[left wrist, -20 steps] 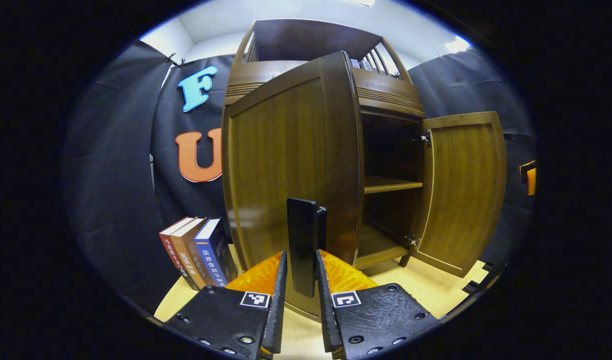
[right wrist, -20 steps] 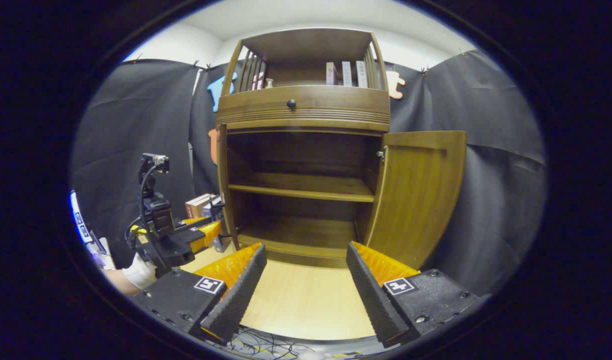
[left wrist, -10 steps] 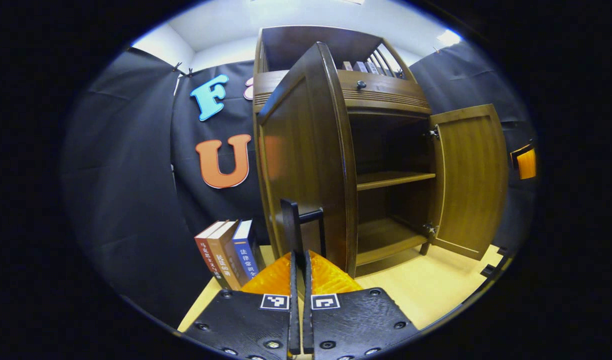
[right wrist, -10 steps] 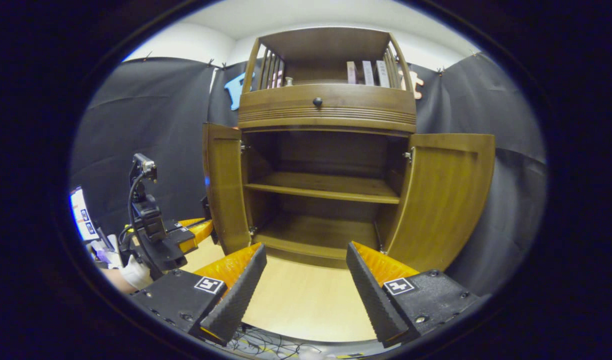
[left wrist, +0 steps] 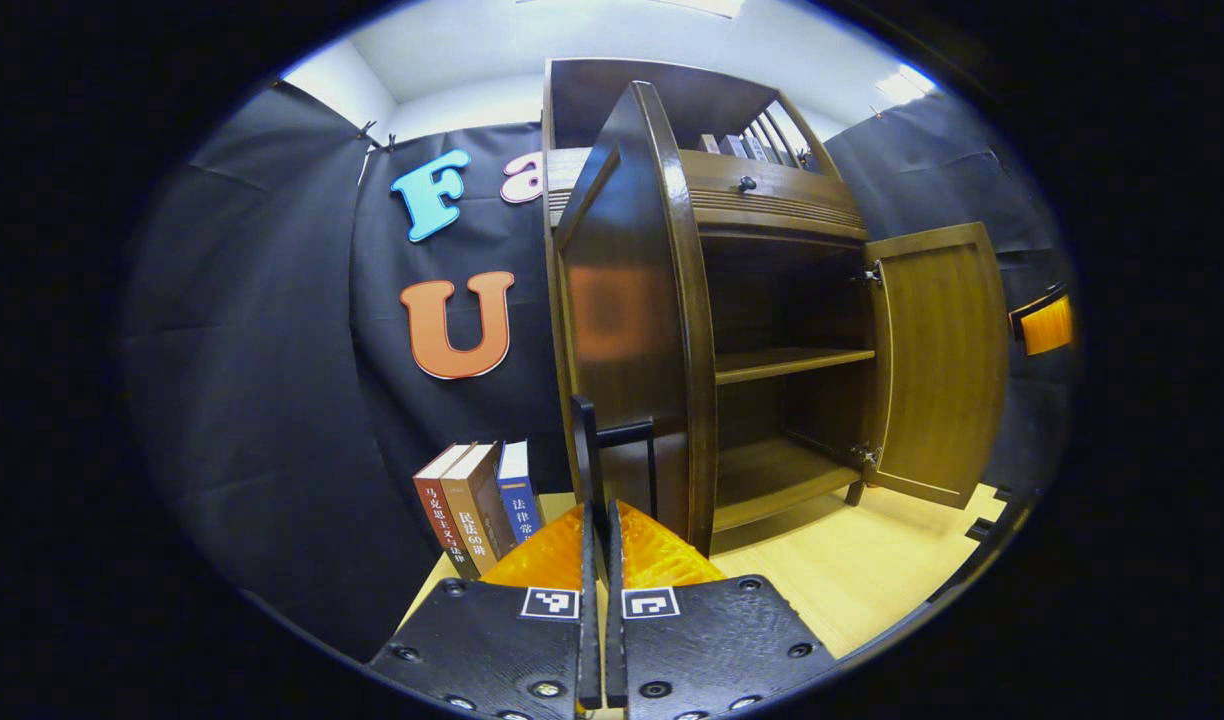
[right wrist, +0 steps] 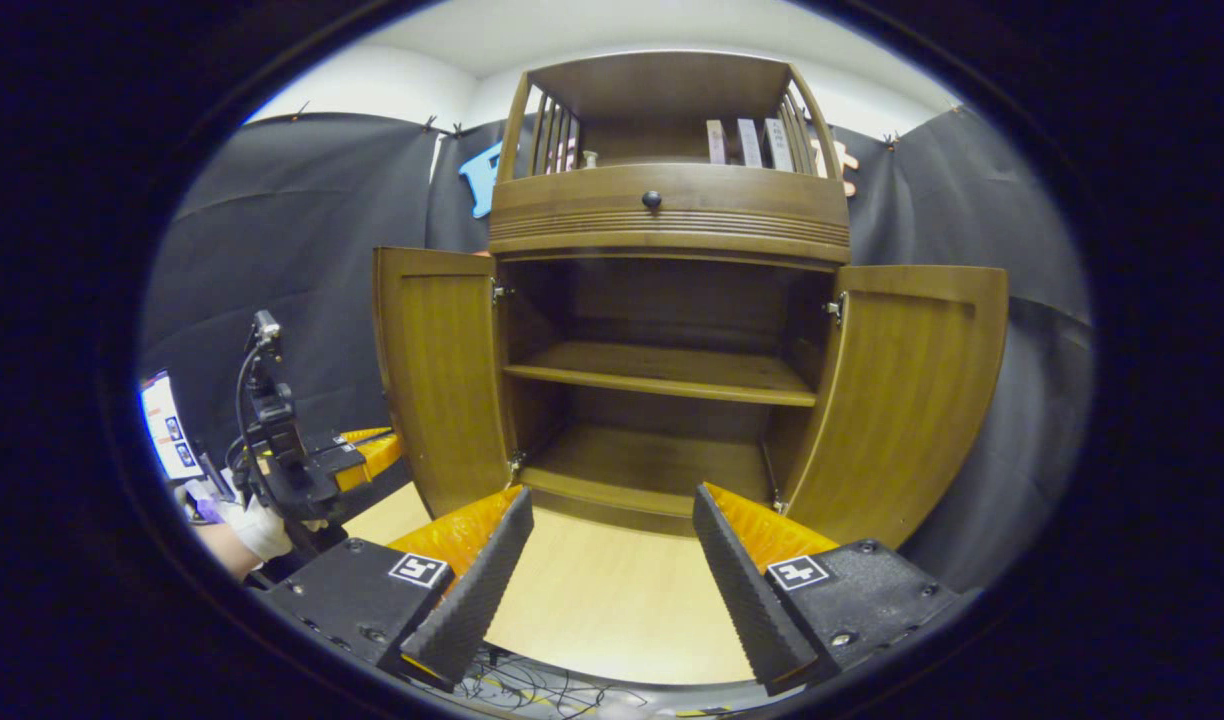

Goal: Open the right door of the double-door shoe cabinet with the right hand, and open the left door with the left hand.

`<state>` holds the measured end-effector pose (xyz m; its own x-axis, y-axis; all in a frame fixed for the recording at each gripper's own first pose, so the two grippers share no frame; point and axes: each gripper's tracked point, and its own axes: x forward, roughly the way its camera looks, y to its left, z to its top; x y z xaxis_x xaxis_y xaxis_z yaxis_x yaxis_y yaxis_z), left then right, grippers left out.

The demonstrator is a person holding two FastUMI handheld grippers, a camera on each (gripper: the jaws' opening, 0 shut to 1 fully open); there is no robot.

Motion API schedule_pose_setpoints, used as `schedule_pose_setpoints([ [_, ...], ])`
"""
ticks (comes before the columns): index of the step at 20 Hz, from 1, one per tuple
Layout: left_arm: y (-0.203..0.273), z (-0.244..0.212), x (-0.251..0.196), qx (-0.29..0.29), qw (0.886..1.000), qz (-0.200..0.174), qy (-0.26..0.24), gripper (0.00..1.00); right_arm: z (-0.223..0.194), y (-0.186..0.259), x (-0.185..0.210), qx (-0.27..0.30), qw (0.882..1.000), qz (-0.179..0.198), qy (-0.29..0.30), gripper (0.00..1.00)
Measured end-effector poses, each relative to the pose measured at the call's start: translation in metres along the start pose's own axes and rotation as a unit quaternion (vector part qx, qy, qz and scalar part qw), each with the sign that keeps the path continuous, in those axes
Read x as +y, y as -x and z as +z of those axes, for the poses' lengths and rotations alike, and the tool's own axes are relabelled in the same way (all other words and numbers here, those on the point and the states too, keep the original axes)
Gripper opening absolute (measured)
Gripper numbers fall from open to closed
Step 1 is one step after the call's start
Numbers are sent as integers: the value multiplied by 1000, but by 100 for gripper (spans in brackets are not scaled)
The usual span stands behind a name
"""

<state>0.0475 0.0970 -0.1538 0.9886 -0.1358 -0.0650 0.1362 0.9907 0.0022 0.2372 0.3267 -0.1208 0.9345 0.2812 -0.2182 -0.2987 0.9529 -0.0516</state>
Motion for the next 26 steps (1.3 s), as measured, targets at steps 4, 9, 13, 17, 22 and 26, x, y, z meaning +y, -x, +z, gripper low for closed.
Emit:
schedule_pose_setpoints([
  [4, 1, -4, 24, -5, 1000, 6, 0, 2, 1, 0, 1, 0, 1000, 1, -3, 100],
  [9, -2, -7, 60, -5, 999, 28, 34, 1, 2, -1, 0, 0, 1000, 3, -1, 100],
  [13, -6, -14, 66, 5, 998, -21, 61, 1, 2, 0, -3, 0, 1000, 4, 1, 100],
  [17, -6, -29, 63, 42, 995, -67, 66, 3, 3, 2, -10, 2, 1000, 2, 0, 100],
  [22, 4, -33, 67, 58, 995, -74, 37, 28, 8, 4, -21, -3, 1000, -3, 3, 100],
  [26, 32, -43, 76, 86, 995, -56, 17, 72, 12, 4, -29, -9, 1000, -4, 9, 100],
])
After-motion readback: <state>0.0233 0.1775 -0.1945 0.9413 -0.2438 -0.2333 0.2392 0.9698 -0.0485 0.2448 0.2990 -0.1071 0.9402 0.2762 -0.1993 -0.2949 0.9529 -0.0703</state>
